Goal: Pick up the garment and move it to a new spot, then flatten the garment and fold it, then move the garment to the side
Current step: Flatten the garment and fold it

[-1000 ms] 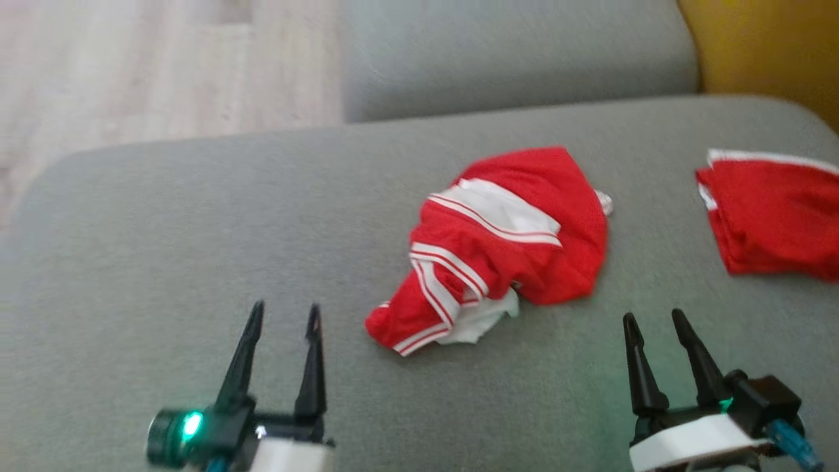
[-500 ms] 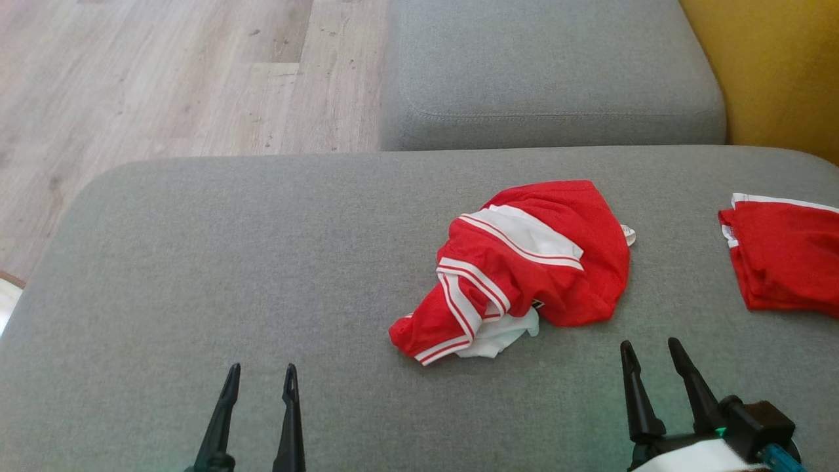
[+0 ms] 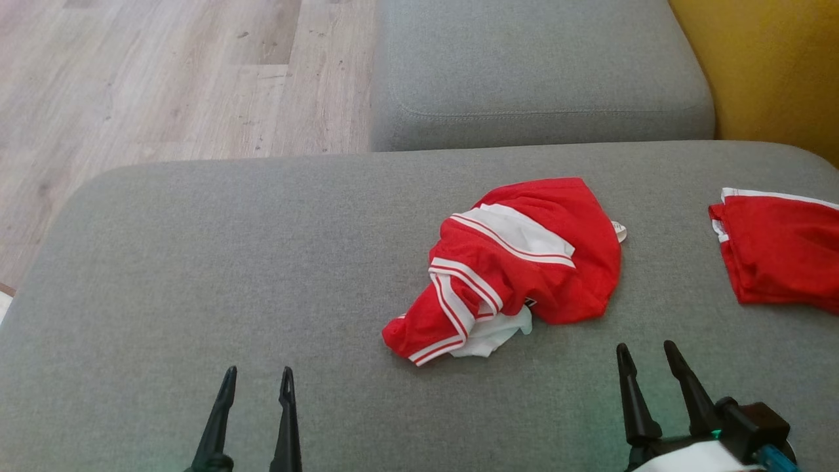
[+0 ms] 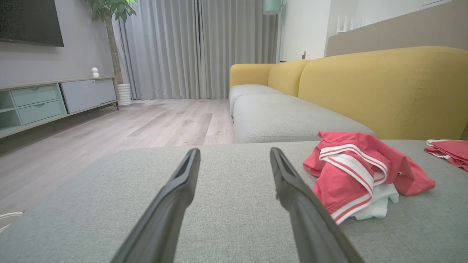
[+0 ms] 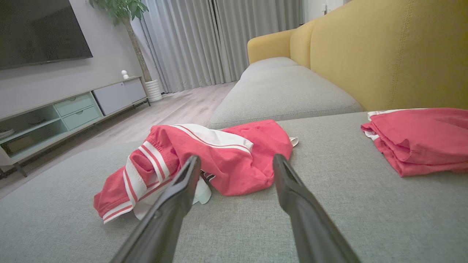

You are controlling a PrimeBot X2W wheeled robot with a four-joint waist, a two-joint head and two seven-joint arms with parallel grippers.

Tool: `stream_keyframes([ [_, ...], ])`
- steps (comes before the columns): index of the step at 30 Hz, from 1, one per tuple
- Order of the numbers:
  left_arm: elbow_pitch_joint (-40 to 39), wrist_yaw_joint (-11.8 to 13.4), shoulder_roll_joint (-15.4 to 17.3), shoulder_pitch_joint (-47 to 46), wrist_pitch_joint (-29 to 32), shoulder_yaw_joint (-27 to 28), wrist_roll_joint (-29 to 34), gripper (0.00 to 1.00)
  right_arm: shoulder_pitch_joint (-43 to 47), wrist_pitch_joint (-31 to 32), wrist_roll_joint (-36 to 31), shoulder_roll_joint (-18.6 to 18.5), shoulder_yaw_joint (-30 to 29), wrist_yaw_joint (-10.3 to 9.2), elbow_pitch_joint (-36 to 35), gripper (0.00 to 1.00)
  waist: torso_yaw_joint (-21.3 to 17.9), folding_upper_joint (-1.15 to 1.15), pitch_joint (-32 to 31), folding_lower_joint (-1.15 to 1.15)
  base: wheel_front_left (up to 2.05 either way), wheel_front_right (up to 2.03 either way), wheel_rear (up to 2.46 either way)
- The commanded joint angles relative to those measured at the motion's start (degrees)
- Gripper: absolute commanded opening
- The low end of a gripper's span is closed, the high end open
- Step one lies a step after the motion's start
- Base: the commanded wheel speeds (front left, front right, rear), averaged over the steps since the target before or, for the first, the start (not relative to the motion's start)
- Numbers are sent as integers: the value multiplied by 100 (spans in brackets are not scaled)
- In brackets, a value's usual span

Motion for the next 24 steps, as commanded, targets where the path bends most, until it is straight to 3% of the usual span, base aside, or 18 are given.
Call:
stream_keyframes([
  [1, -165, -8, -47, -226, -53, 192, 11, 100, -200, -32, -7, -19, 152, -4, -162, 100, -3, 0, 3, 0, 0, 0, 0],
  [12, 121, -163, -52, -636, -53, 140, -143, 100, -250, -32, -3, -96, 229, -4, -210, 100, -201, 0, 244, 0, 0, 0, 0],
  [18, 754, -432, -53, -1673, -53, -258, -352, 100, -387, -32, 13, -255, 382, -4, -262, 100, -473, 0, 713, 0, 0, 0, 0],
  [24, 1951, -646, -53, -3080, -49, -1017, -565, 100, -734, -32, 69, -421, 519, -4, -357, 100, -814, 0, 1340, 0, 0, 0, 0],
])
